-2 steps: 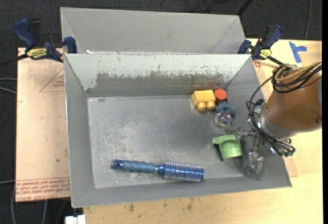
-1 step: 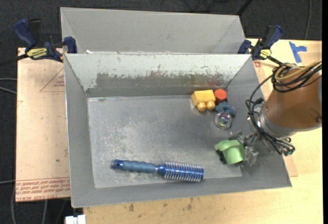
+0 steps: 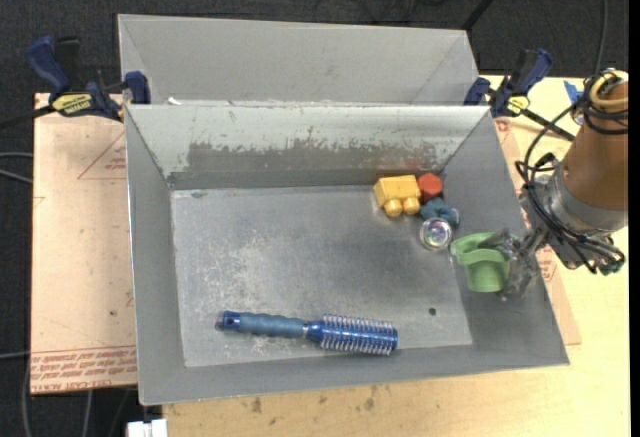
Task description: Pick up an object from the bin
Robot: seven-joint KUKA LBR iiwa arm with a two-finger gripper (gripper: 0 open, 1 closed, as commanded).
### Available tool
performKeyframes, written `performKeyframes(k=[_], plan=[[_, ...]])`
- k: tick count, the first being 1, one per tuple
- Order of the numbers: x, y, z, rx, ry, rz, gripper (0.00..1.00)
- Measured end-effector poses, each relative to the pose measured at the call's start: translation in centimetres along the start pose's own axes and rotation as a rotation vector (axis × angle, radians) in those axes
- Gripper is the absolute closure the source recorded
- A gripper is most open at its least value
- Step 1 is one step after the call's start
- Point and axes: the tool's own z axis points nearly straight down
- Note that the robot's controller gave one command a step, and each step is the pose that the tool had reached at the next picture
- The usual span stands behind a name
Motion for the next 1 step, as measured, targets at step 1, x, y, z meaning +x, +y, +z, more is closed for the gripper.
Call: performKeyframes(k=[1], plan=[[0.04, 0.59, -4.03, -0.003, 0.003, 0.008, 1.00]])
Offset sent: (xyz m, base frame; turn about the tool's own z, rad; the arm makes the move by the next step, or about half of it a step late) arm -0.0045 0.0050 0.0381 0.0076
